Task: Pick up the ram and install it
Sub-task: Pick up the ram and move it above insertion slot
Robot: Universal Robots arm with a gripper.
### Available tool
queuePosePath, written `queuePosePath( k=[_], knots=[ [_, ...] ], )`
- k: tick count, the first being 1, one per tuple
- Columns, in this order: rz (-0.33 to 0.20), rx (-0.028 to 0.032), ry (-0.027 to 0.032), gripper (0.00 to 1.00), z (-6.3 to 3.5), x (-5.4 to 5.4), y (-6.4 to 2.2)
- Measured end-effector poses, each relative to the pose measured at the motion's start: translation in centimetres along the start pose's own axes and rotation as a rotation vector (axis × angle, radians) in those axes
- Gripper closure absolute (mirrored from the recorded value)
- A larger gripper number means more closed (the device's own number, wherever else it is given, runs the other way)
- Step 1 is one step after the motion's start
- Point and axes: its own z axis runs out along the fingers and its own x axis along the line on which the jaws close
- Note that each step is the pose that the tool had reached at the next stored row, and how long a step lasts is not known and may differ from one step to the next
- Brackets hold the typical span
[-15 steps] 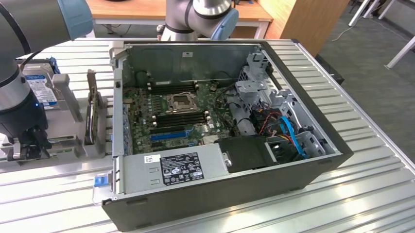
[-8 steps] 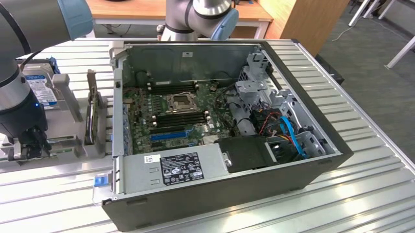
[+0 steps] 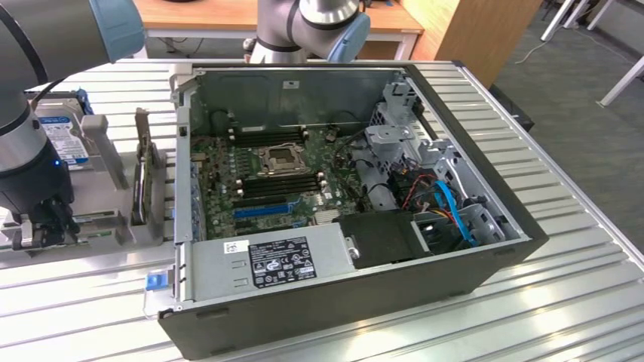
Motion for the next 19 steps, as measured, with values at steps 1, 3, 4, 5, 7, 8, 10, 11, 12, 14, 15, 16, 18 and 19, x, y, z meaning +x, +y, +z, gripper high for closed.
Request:
queuePosePath(
  k=[1, 3, 4, 5, 7, 8, 10, 11, 12, 14, 15, 16, 18, 19],
  knots=[
    [0.000, 0.0000, 0.0000, 0.80, 0.00, 0.00, 0.00],
    [0.000, -0.0001, 0.0001, 0.86, 0.00, 0.00, 0.00],
    [0.000, 0.0000, 0.0000, 0.89, 0.00, 0.00, 0.00],
    [0.000, 0.0000, 0.0000, 0.89, 0.00, 0.00, 0.00],
    [0.000, 0.0001, 0.0000, 0.89, 0.00, 0.00, 0.00],
    [0.000, 0.0000, 0.0000, 0.89, 0.00, 0.00, 0.00],
    [0.000, 0.0000, 0.0000, 0.89, 0.00, 0.00, 0.00],
    [0.000, 0.0000, 0.0000, 0.89, 0.00, 0.00, 0.00],
    [0.000, 0.0002, -0.0001, 0.89, -0.02, 0.00, 0.00],
    [0.000, -0.0001, 0.0000, 0.89, -0.14, 0.00, 0.01],
    [0.000, -0.0001, 0.0001, 0.89, -0.21, -0.01, 0.01],
    [0.000, -0.0001, 0.0000, 0.89, -0.28, -0.01, 0.01],
    [0.000, 0.0000, -0.0001, 0.89, -0.42, -0.02, 0.02],
    [0.000, 0.0000, 0.0000, 0.89, -0.49, -0.02, 0.02]
  ],
)
